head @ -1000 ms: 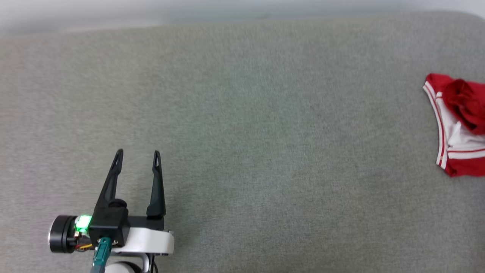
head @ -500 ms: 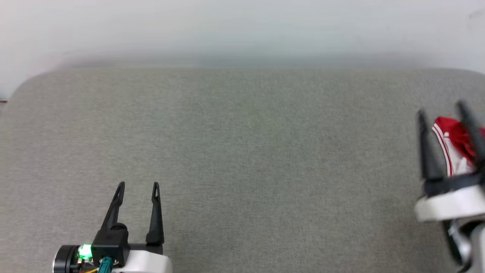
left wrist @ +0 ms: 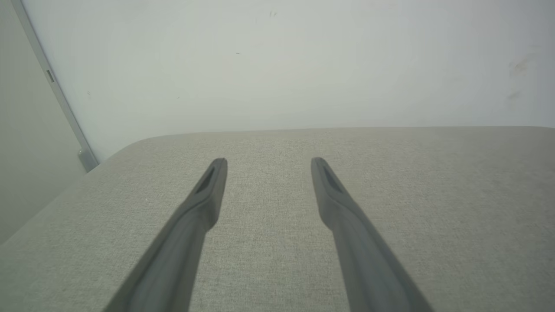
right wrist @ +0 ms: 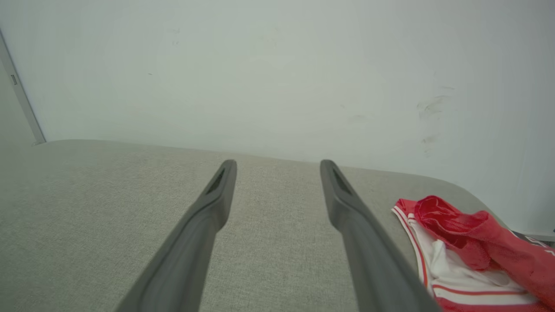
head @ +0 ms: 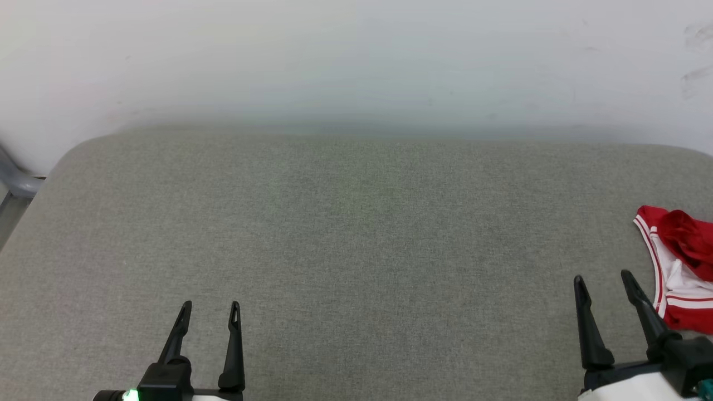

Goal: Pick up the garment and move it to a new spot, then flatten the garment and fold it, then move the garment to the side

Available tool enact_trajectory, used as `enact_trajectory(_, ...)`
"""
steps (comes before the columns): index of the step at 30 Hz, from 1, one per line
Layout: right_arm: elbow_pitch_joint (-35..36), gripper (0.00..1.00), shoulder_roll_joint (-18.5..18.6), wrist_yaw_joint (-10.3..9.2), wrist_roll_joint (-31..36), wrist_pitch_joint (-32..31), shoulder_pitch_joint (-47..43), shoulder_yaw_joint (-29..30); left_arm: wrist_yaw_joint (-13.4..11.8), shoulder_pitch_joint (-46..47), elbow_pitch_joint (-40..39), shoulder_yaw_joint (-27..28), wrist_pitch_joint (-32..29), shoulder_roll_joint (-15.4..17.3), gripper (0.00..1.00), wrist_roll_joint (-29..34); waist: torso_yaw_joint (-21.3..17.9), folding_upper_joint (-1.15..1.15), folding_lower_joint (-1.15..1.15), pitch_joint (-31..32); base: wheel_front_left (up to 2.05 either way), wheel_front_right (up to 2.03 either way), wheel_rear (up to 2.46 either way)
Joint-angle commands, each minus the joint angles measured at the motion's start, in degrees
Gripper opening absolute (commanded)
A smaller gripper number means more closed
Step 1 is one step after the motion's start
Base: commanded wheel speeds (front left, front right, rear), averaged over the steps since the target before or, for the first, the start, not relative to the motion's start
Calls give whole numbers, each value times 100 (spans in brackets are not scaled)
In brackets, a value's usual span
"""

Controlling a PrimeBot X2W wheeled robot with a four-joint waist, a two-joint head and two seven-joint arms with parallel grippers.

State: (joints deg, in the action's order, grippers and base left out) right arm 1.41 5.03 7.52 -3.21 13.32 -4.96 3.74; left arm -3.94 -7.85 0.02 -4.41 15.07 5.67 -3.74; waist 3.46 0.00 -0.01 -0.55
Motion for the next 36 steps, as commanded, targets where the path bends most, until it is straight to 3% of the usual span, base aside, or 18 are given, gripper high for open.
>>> enact_trajectory(1, 55, 100, -77, -7, -25, 31, -153, 11, 44, -70, -11, 23, 10, -10, 100, -32, -17, 0, 1, 49, 0, 0, 0)
enact_trajectory(19, 154, 100, -228, -7, 59, 76, -709, -34, 284, -237, 102, 135, 10, -87, 100, -38, -79, 0, 1, 200, 0, 0, 0)
enact_trajectory(20, 159, 0, -198, 0, 28, 52, -627, -42, 276, -201, 109, 124, -1, -82, 0, -18, -79, 0, 1, 201, 0, 0, 0)
enact_trajectory(24, -51, 0, -199, 1, -13, 39, -628, -66, 276, -256, 337, 104, -9, -95, 0, -43, -81, 0, 2, 202, 0, 0, 0)
enact_trajectory(36, -273, 0, -116, 0, -1552, -199, -345, -120, 416, 21, 512, 234, -332, -102, 0, -1500, -106, 0, 1, 186, 0, 0, 0)
